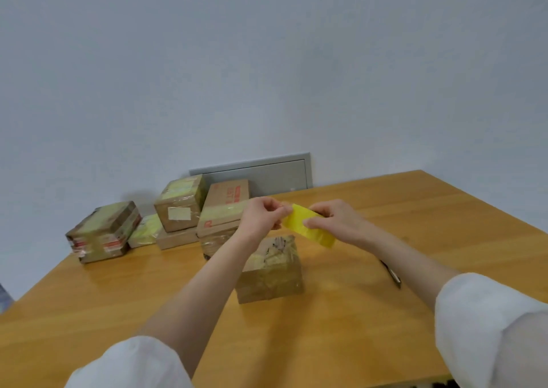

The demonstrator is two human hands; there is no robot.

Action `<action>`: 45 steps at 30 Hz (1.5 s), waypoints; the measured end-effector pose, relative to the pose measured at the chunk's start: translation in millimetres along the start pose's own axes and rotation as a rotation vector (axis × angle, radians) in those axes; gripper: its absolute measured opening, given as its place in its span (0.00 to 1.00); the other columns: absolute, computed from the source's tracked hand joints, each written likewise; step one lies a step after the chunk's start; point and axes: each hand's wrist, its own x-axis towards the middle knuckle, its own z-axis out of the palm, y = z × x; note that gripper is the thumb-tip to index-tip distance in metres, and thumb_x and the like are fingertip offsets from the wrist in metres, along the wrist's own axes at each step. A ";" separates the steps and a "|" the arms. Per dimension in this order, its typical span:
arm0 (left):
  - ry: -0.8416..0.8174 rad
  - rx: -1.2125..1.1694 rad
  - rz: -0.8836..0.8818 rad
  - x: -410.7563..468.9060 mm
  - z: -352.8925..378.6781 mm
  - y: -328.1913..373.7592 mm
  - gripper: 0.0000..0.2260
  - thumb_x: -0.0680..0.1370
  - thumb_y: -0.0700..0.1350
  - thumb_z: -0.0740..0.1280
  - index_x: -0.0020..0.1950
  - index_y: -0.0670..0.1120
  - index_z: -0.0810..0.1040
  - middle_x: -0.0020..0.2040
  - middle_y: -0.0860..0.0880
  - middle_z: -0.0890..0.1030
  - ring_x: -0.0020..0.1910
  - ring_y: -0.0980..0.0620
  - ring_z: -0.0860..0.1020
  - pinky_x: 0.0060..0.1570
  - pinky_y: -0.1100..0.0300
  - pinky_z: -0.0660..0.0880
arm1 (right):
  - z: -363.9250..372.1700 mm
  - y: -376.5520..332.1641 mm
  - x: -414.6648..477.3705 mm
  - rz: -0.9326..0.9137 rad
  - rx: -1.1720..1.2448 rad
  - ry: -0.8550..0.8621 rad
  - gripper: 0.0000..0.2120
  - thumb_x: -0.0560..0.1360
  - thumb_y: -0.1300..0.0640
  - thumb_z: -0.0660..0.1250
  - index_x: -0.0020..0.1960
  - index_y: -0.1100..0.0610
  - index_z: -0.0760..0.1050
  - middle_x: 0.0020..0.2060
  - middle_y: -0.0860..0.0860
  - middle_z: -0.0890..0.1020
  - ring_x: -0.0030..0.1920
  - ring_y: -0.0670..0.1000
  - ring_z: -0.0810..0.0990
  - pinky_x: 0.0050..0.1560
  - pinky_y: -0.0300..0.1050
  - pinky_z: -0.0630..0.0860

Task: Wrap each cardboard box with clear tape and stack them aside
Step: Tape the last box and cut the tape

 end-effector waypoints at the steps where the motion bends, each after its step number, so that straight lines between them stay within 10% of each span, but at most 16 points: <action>1: 0.019 -0.019 -0.004 -0.9 -4.0 0.1 0.08 0.76 0.43 0.71 0.39 0.42 0.76 0.32 0.49 0.75 0.31 0.54 0.74 0.34 0.63 0.75 | 0.8 -4.3 1.1 -0.001 0.007 0.008 0.12 0.74 0.54 0.69 0.45 0.65 0.80 0.35 0.51 0.76 0.37 0.47 0.72 0.39 0.44 0.66; 10: 0.068 -0.186 -0.115 -22.8 -39.8 -10.1 0.09 0.77 0.45 0.69 0.39 0.42 0.79 0.31 0.48 0.78 0.31 0.53 0.75 0.32 0.62 0.76 | -1.7 -24.3 1.6 0.093 0.236 -0.086 0.11 0.76 0.47 0.66 0.50 0.52 0.81 0.49 0.52 0.82 0.52 0.54 0.79 0.56 0.52 0.76; 17: 0.172 -0.210 -0.129 -41.3 -57.1 -21.2 0.08 0.77 0.44 0.69 0.39 0.42 0.77 0.32 0.48 0.76 0.30 0.55 0.73 0.30 0.65 0.74 | -10.5 -30.5 7.6 0.067 -0.025 -0.196 0.12 0.74 0.42 0.66 0.48 0.50 0.79 0.46 0.50 0.83 0.47 0.48 0.80 0.45 0.38 0.73; 38: 0.324 -0.252 -0.306 -47.0 -88.1 -65.6 0.08 0.76 0.44 0.71 0.42 0.40 0.81 0.32 0.49 0.76 0.28 0.55 0.69 0.28 0.65 0.70 | -11.5 2.8 35.4 0.181 -0.461 -0.225 0.23 0.73 0.39 0.68 0.28 0.54 0.71 0.25 0.48 0.72 0.28 0.49 0.70 0.36 0.44 0.67; 45: 0.334 -0.210 -0.345 -49.6 -82.7 -78.3 0.07 0.77 0.43 0.69 0.43 0.39 0.80 0.33 0.48 0.75 0.30 0.54 0.68 0.28 0.64 0.69 | 4.8 2.4 36.4 0.269 -0.620 -0.159 0.22 0.69 0.40 0.70 0.46 0.59 0.82 0.41 0.52 0.84 0.43 0.53 0.82 0.44 0.48 0.77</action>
